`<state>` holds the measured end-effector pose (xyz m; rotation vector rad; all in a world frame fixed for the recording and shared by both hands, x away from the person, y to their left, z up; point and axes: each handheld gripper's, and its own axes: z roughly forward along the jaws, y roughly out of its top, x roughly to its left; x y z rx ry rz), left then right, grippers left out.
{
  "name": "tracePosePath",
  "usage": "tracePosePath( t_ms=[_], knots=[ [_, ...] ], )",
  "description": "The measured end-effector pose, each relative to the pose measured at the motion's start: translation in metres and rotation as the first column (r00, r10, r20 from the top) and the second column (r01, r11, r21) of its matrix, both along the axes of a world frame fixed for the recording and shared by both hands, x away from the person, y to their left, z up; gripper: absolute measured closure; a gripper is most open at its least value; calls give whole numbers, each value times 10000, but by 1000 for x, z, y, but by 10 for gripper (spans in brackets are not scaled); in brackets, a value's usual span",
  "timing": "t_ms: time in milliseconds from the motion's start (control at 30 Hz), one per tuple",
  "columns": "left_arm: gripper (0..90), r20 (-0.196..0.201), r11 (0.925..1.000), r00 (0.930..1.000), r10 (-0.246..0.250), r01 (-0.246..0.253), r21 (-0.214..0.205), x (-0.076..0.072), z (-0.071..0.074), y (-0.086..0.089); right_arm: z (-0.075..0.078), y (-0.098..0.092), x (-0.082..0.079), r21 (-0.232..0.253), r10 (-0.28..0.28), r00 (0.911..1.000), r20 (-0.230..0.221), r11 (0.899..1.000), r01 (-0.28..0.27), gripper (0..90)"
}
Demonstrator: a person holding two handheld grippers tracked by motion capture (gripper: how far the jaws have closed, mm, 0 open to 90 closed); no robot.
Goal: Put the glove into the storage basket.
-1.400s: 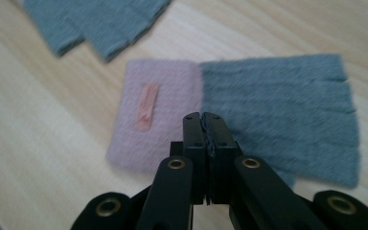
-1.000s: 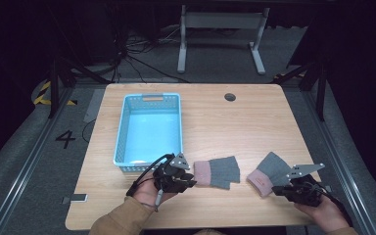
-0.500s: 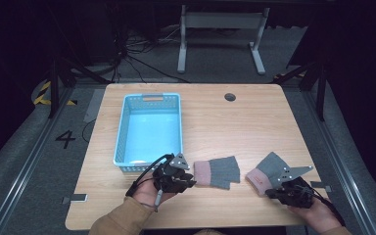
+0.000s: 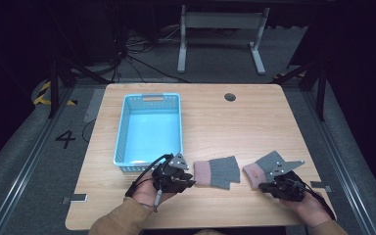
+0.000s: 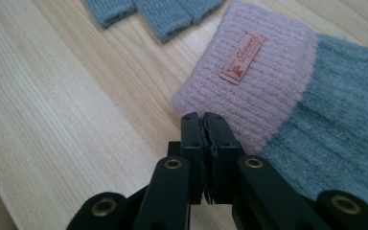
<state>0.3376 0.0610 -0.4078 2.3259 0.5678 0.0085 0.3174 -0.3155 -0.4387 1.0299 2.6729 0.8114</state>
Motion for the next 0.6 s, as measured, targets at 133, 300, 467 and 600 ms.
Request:
tracePosePath(
  t_ms=[133,300,467,600],
  knots=[
    [733,13,10000,10000,8,-8,-3,0,0,0,0,3,5,31,-54,10000,54,10000,54,877],
    [733,13,10000,10000,-5,5,16,0,1,0,0,8,14,12,-111,9998,166,9999,111,878],
    [733,22,10000,10000,5,-5,-6,0,1,1,1,16,21,-147,-9,9994,334,9999,14,877],
    [733,39,10000,10000,15,-14,-6,0,1,1,2,18,27,-132,-68,9994,346,9999,73,869]
  ],
)
